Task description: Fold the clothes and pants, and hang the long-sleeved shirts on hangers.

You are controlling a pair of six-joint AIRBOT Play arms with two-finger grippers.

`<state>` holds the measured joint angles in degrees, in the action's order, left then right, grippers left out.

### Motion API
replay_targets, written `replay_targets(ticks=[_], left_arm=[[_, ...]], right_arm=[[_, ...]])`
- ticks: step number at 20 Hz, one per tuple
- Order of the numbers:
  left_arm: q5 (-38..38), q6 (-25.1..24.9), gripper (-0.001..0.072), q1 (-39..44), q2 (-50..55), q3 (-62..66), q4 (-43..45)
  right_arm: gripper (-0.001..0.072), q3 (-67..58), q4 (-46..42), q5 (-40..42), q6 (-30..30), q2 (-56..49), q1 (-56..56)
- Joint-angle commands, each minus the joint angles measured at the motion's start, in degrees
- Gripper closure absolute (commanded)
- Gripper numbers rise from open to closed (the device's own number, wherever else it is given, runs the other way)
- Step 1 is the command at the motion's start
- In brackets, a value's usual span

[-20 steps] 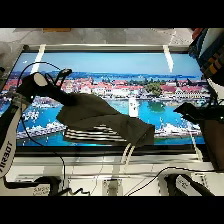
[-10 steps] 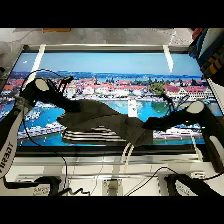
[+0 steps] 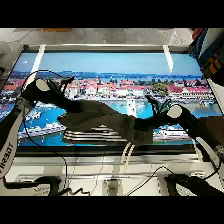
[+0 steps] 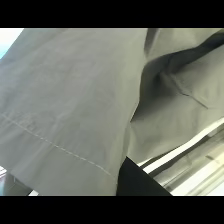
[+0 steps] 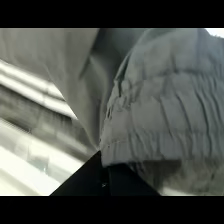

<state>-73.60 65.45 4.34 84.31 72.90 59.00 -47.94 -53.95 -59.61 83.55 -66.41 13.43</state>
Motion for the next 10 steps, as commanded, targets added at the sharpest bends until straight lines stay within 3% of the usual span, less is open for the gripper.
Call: replay_targets(ticks=[1,5,10], left_arm=[[0.0,0.2,0.07,-0.2,-1.5,0.1,-2.0],[-2.7,3.0,0.07,-0.2,-4.9,0.1,-2.0],[-13.7,6.3,0.07,-0.1,-5.4,0.0,1.6]], right_arm=[[0.0687,-4.9,-3.1,3.7,0.9,-0.3,-0.9],[0.0687,-14.0,-9.2,-5.2,0.9,-0.3,-6.4],[0.0688,-18.1,-14.9,-25.1,-3.3,-0.3,-11.4]])
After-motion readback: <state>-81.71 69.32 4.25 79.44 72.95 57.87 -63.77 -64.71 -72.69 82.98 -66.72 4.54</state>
